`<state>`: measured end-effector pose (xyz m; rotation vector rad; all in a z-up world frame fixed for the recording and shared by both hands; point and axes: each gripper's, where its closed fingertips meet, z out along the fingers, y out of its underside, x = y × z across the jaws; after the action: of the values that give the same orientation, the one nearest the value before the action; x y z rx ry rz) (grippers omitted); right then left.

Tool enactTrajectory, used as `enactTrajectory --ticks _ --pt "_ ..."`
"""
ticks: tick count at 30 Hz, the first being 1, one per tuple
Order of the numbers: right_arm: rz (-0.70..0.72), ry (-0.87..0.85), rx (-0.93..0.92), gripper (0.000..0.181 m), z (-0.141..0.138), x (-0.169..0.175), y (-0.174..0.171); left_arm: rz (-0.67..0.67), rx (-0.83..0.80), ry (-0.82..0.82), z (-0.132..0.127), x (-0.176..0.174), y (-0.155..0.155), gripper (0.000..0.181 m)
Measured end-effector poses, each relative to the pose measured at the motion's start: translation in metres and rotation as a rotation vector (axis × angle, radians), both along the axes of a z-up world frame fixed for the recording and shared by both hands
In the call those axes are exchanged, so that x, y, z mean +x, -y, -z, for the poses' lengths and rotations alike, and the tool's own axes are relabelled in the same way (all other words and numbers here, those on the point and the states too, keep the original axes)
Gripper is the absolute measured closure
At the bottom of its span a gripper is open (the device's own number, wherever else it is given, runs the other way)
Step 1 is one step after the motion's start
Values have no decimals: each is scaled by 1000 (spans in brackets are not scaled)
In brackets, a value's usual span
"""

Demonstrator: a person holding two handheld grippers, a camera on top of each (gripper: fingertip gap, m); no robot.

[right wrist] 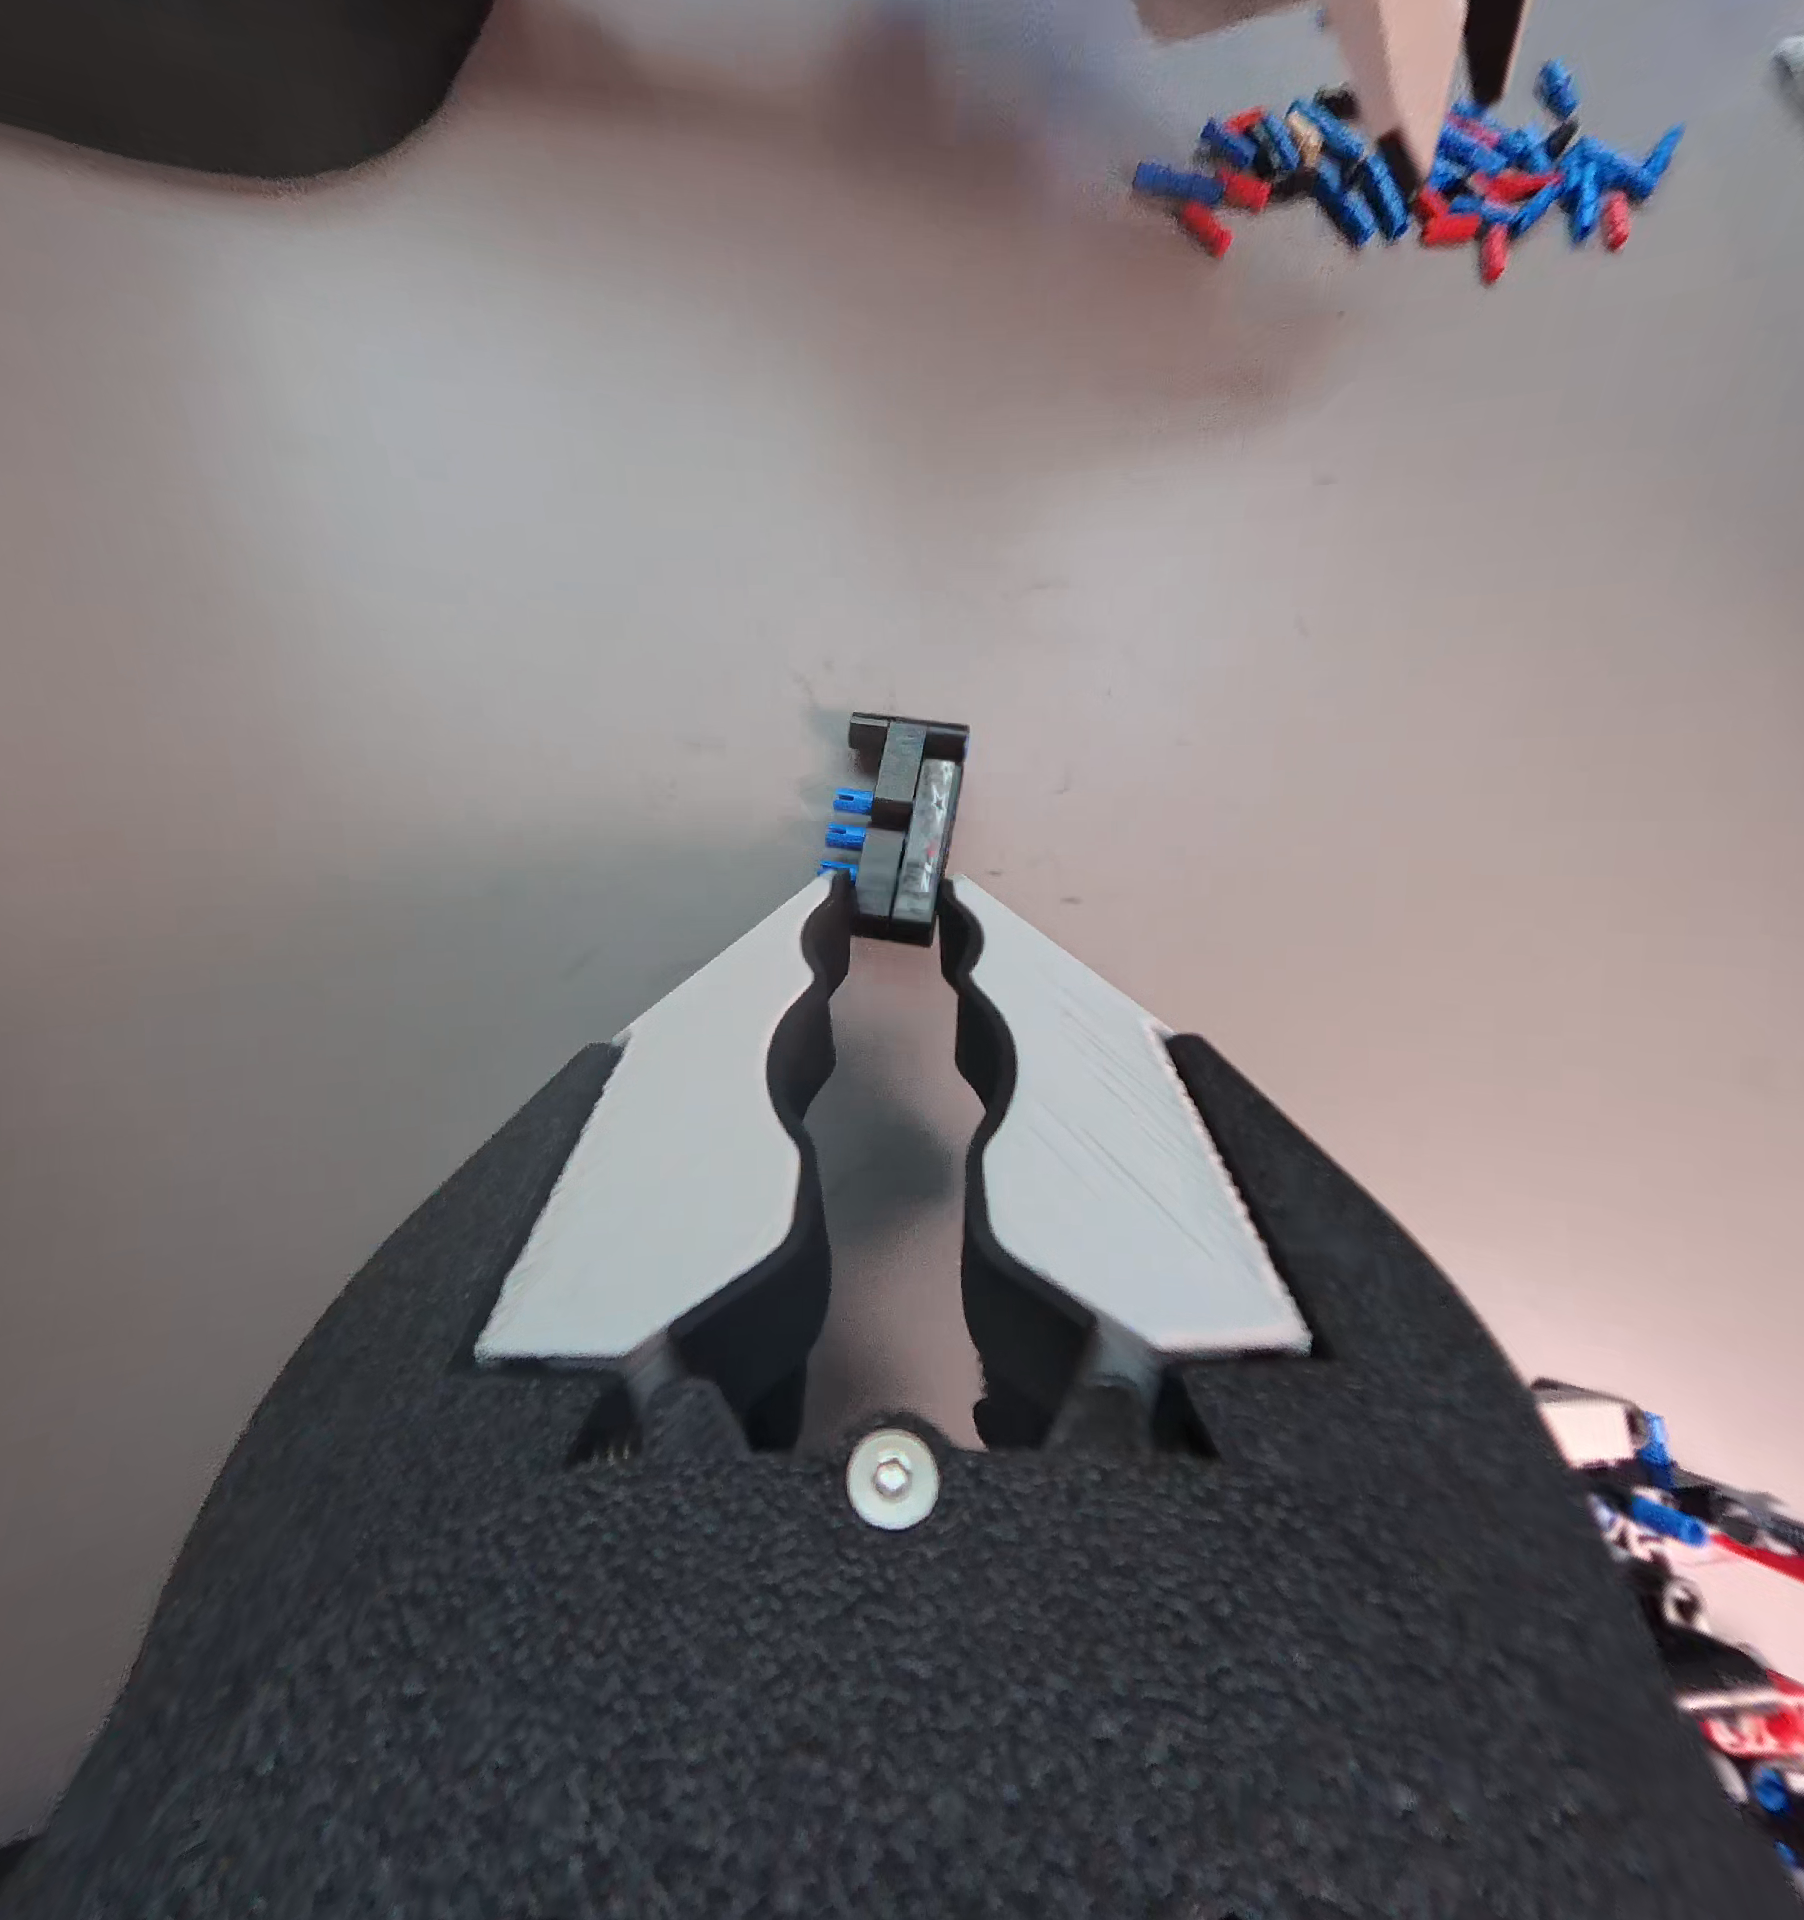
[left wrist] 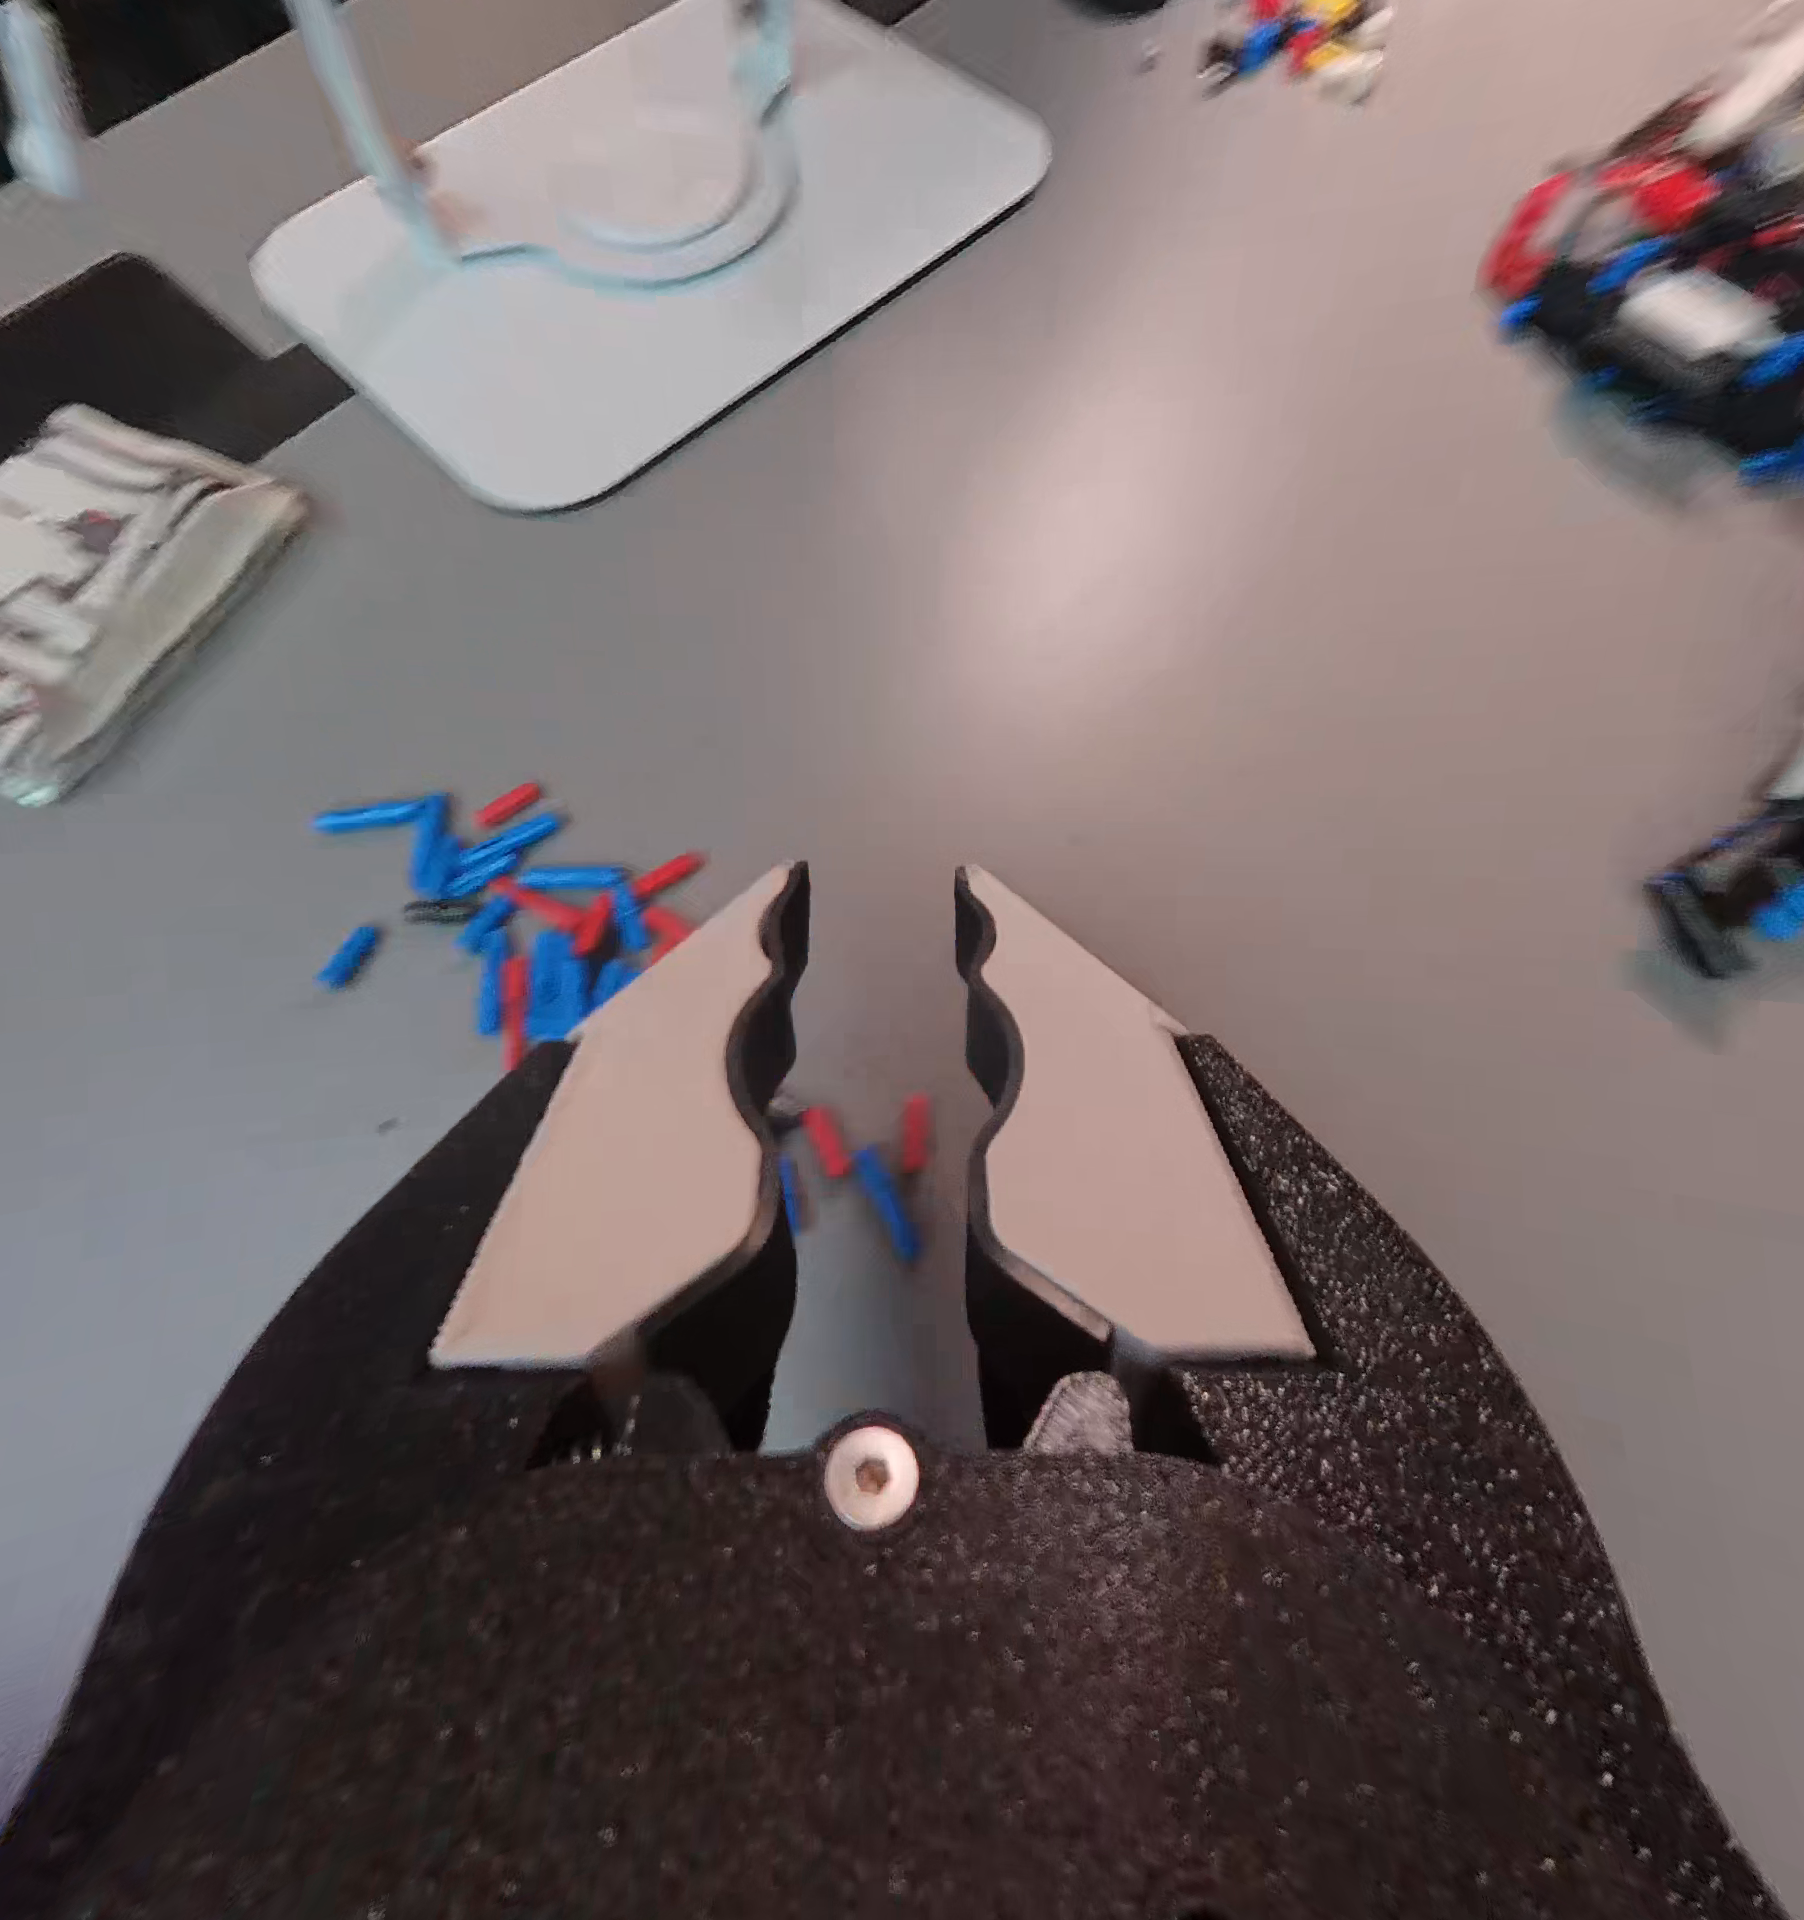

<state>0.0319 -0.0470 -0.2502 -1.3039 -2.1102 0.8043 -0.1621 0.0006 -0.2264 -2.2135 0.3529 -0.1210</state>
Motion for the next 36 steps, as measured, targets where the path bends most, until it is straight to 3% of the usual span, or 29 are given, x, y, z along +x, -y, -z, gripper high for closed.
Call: enactTrajectory --ticks 3,5,8,11,14,16,19,24,27,30,36 --pt "-22 -143 10 166 -23 -8 2 308 17 346 -26 85 18 154" --pt "-46 -211 53 166 -34 -10 5 500 -54 591 -41 135 40 154" --pt "-89 -308 83 166 -51 -12 15 632 -134 612 -34 169 58 150" --pt "-115 -341 126 166 -56 -12 19 691 -179 635 -30 180 67 169" --pt "-102 -367 161 166 -60 -13 17 679 -155 678 -36 180 66 171" --pt "-41 -438 141 166 -74 -17 8 648 -90 745 -50 174 59 172" --pt "79 -559 -31 168 -103 -19 -9 586 72 858 -78 165 46 177" --pt "104 -583 -290 161 -112 -20 -10 579 275 626 -91 169 44 177" --pt "71 -586 -366 168 -114 -21 0 606 351 598 -101 176 50 177" --pt "37 -591 -398 173 -118 -18 4 638 361 597 -103 181 54 176" --pt "44 -579 -583 178 -129 -14 1 665 209 724 -89 186 58 176"
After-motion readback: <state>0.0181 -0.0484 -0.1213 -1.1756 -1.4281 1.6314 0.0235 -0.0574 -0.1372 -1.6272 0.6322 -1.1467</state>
